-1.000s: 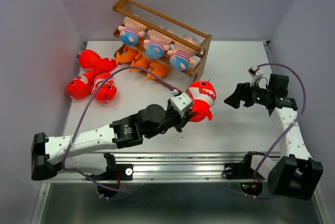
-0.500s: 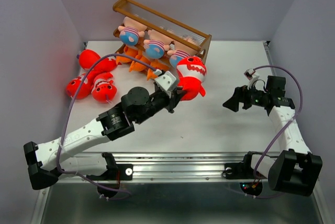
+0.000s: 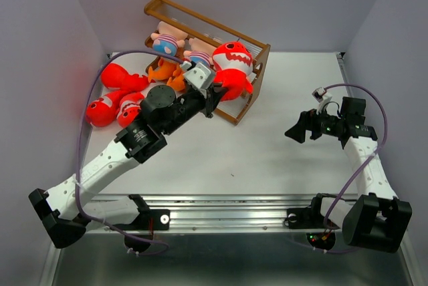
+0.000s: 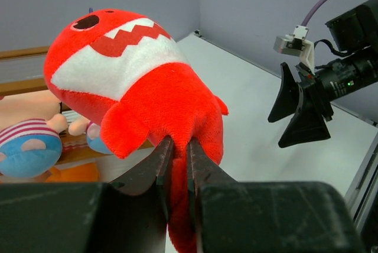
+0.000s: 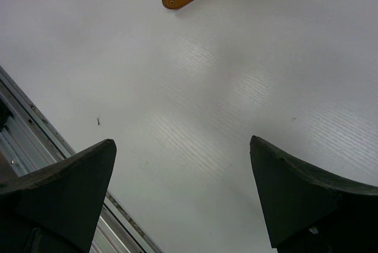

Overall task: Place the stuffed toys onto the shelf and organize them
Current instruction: Place the stuffed toy onto shelf

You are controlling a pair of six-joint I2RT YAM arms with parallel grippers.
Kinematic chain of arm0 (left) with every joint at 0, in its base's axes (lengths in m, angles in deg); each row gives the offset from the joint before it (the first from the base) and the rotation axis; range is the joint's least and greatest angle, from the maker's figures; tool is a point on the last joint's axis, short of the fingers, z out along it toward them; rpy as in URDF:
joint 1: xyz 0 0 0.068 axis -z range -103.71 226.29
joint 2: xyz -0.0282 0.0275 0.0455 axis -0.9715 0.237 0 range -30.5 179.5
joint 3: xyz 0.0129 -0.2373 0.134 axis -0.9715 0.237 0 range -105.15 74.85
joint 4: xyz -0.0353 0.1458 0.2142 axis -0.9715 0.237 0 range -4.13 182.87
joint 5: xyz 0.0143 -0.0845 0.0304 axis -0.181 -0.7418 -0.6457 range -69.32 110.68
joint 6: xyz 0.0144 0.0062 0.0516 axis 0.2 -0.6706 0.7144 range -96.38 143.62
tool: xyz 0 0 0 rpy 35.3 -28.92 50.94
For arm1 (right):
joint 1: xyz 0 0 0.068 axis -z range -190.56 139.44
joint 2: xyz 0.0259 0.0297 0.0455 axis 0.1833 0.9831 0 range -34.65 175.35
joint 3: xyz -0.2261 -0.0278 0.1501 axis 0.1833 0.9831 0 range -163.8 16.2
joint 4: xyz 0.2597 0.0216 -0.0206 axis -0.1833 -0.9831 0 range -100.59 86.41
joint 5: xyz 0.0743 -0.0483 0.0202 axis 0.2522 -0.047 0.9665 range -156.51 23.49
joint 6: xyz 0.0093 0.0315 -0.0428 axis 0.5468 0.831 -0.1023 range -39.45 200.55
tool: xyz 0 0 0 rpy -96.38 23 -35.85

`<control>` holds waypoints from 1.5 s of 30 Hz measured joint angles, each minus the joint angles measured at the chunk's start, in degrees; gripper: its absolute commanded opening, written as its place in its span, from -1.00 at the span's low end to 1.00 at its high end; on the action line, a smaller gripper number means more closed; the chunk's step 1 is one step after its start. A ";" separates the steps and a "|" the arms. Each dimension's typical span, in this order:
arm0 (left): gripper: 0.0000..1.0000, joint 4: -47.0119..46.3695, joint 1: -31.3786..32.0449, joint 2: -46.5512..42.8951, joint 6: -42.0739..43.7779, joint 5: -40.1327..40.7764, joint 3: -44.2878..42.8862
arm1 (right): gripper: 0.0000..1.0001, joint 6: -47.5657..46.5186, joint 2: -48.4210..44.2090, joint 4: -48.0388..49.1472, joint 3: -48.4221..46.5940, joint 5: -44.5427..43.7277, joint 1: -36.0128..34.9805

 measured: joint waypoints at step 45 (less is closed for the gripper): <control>-1.00 -14.97 -21.07 42.25 6.05 -32.04 -27.04 | 1.00 -0.50 -0.74 0.02 0.20 0.46 0.00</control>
